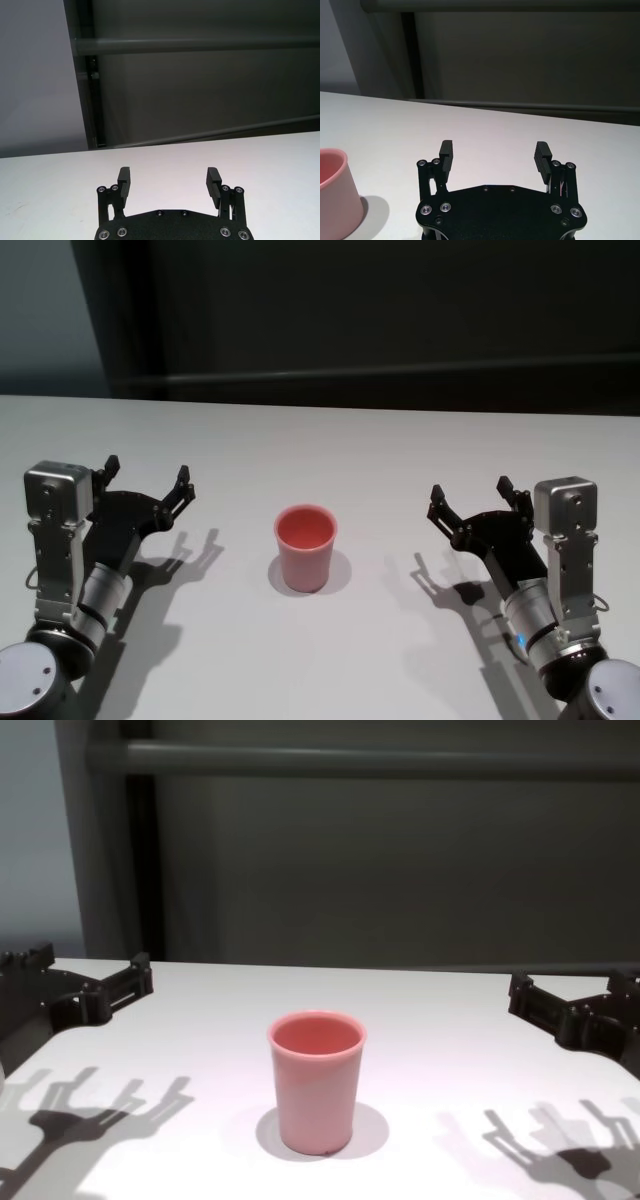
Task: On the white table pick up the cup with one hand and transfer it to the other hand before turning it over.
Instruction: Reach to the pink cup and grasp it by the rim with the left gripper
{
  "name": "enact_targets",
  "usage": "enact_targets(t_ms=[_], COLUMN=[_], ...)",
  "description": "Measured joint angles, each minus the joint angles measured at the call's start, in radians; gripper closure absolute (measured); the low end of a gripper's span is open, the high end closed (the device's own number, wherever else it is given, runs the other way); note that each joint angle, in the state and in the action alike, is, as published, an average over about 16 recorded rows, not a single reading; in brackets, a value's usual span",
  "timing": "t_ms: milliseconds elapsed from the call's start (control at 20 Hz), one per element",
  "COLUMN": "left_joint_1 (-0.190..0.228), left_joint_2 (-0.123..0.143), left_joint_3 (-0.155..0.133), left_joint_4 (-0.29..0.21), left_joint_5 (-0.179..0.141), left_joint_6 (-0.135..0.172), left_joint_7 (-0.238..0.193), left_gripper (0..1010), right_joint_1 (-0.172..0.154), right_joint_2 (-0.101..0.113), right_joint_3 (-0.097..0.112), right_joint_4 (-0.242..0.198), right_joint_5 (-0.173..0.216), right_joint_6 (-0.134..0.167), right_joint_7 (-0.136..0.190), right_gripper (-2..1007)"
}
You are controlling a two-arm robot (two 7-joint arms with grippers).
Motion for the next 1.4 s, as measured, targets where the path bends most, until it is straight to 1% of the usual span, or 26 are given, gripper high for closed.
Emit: enact_targets(t_ms=[1400], left_joint_1=[0.000], left_joint_2=[0.000], left_joint_3=[0.000], left_joint_4=[0.000], left_joint_5=[0.000], left_joint_6=[0.000], left_joint_7=[0.000], left_gripper=[9], right_joint_1=[0.000], right_joint_2=[0.000], right_joint_3=[0.000], right_joint_4=[0.000], right_joint_5=[0.000], right_joint_6=[0.000], right_joint_7=[0.000], right_gripper=[3])
